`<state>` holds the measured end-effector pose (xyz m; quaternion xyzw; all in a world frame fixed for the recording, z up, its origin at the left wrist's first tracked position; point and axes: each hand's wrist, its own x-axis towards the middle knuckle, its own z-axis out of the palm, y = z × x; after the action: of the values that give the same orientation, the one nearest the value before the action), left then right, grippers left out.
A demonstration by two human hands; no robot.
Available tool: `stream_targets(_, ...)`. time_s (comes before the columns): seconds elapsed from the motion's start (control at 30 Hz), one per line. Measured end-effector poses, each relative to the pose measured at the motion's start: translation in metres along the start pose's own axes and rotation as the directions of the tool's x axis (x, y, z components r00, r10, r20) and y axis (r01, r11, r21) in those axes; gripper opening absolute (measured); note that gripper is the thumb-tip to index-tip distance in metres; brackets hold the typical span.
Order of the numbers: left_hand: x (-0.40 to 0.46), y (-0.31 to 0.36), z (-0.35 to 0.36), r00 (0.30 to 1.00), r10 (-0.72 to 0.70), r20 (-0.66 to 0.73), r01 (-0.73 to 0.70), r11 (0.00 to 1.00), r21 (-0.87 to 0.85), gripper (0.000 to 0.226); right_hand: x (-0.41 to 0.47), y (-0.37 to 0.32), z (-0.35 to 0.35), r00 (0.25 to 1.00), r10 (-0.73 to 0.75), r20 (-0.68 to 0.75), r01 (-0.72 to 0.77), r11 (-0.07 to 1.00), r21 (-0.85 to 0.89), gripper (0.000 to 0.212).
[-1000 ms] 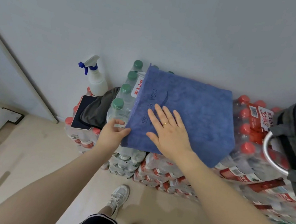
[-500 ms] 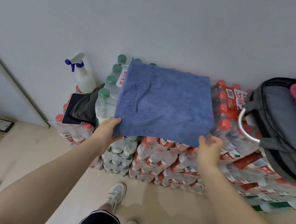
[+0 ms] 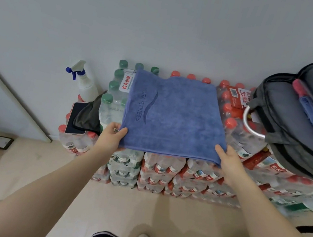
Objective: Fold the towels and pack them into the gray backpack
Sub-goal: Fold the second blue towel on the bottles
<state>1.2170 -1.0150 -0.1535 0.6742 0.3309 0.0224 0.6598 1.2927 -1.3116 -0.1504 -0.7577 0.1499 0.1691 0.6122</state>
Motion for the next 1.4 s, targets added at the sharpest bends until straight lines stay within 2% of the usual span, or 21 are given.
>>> stream_targets(0.13, -0.012, 0.008, 0.001, 0.998, 0.038, -0.059, -0.035, 0.998, 0.053, 0.013, -0.009, -0.01, -0.003, 0.995, -0.076, -0.061, 0.073, 0.996, -0.057, 0.031)
stream_targets(0.2, -0.017, 0.016, -0.002, 0.995, 0.086, -0.053, -0.085, 0.996, 0.028, 0.012, -0.018, -0.018, -0.004, 0.991, -0.111, -0.071, 0.115, 0.992, 0.043, 0.032)
stream_targets(0.27, -0.023, 0.024, -0.005, 0.989, 0.145, 0.025, -0.144, 0.989, -0.027, 0.008, -0.027, -0.024, -0.006, 0.987, -0.152, -0.056, 0.16, 0.969, 0.187, 0.031)
stream_targets(0.33, -0.027, 0.032, -0.008, 0.967, 0.229, 0.116, -0.225, 0.973, -0.043, 0.023, -0.034, -0.03, -0.009, 0.972, -0.235, -0.023, 0.233, 0.94, 0.249, 0.02)
stream_targets(0.4, -0.03, 0.041, -0.011, 0.931, 0.319, 0.178, -0.315, 0.948, -0.05, 0.033, -0.036, -0.036, -0.011, 0.955, -0.298, -0.007, 0.286, 0.909, 0.303, 0.021)
stream_targets(0.47, -0.031, 0.052, -0.016, 0.891, 0.376, 0.255, -0.373, 0.926, -0.062, 0.02, -0.038, -0.045, -0.015, 0.943, -0.334, 0.019, 0.3, 0.871, 0.39, 0.014)
stream_targets(0.5, -0.03, 0.057, -0.02, 0.866, 0.384, 0.32, -0.386, 0.921, -0.058, 0.026, -0.04, -0.051, -0.018, 0.929, -0.365, 0.059, 0.306, 0.849, 0.432, 0.012)
stream_targets(0.57, -0.024, 0.069, -0.027, 0.808, 0.37, 0.458, -0.429, 0.903, 0.028, 0.061, -0.04, -0.063, -0.025, 0.893, -0.421, 0.159, 0.32, 0.843, 0.433, 0.046)
stream_targets(0.6, -0.022, 0.076, -0.029, 0.79, 0.373, 0.486, -0.482, 0.868, 0.117, 0.072, -0.036, -0.068, -0.029, 0.881, -0.434, 0.187, 0.338, 0.856, 0.392, 0.049)
stream_targets(0.63, -0.018, 0.083, -0.029, 0.776, 0.396, 0.491, -0.553, 0.801, 0.228, 0.078, -0.032, -0.073, -0.032, 0.876, -0.44, 0.197, 0.367, 0.874, 0.32, 0.044)
stream_targets(0.67, -0.013, 0.088, -0.029, 0.757, 0.438, 0.485, -0.628, 0.691, 0.357, 0.078, -0.029, -0.078, -0.034, 0.877, -0.445, 0.18, 0.403, 0.886, 0.23, 0.041)
stream_targets(0.73, -0.001, 0.095, -0.026, 0.699, 0.537, 0.472, -0.709, 0.442, 0.549, 0.065, -0.022, -0.091, -0.034, 0.879, -0.464, 0.108, 0.461, 0.886, 0.051, 0.042)
stream_targets(0.77, 0.006, 0.096, -0.025, 0.678, 0.587, 0.442, -0.712, 0.374, 0.595, 0.057, -0.016, -0.095, -0.034, 0.878, -0.475, 0.061, 0.476, 0.879, -0.009, 0.036)
stream_targets(0.8, 0.013, 0.097, -0.024, 0.666, 0.624, 0.408, -0.706, 0.351, 0.615, 0.049, -0.009, -0.098, -0.034, 0.878, -0.478, 0.018, 0.478, 0.877, -0.046, 0.028)
stream_targets(0.87, 0.022, 0.1, -0.022, 0.67, 0.66, 0.339, -0.699, 0.406, 0.589, 0.032, 0.005, -0.102, -0.035, 0.889, -0.458, -0.013, 0.456, 0.886, -0.085, 0.014)
stream_targets(0.97, 0.027, 0.111, -0.016, 0.739, 0.619, 0.267, -0.668, 0.619, 0.414, 0.011, 0.027, -0.108, -0.033, 0.91, -0.414, 0.008, 0.413, 0.905, -0.104, 0.014)
stream_targets(1.03, 0.03, 0.12, -0.01, 0.809, 0.518, 0.278, -0.584, 0.761, 0.282, 0.013, 0.037, -0.116, -0.028, 0.921, -0.39, 0.0, 0.389, 0.919, -0.058, 0.016)
stream_targets(1.1, 0.041, 0.128, -0.003, 0.864, 0.434, 0.254, -0.484, 0.856, 0.183, 0.021, 0.049, -0.123, -0.021, 0.933, -0.359, -0.009, 0.359, 0.933, 0.004, 0.018)
stream_targets(1.27, 0.088, 0.14, 0.017, 0.935, 0.292, 0.2, -0.331, 0.922, 0.201, 0.026, 0.089, -0.137, 0.004, 0.934, -0.349, -0.074, 0.341, 0.935, -0.093, 0.021)
stream_targets(1.4, 0.125, 0.139, 0.033, 0.954, 0.217, 0.208, -0.284, 0.877, 0.389, 0.025, 0.122, -0.144, 0.017, 0.942, -0.318, -0.108, 0.286, 0.929, -0.236, 0.015)
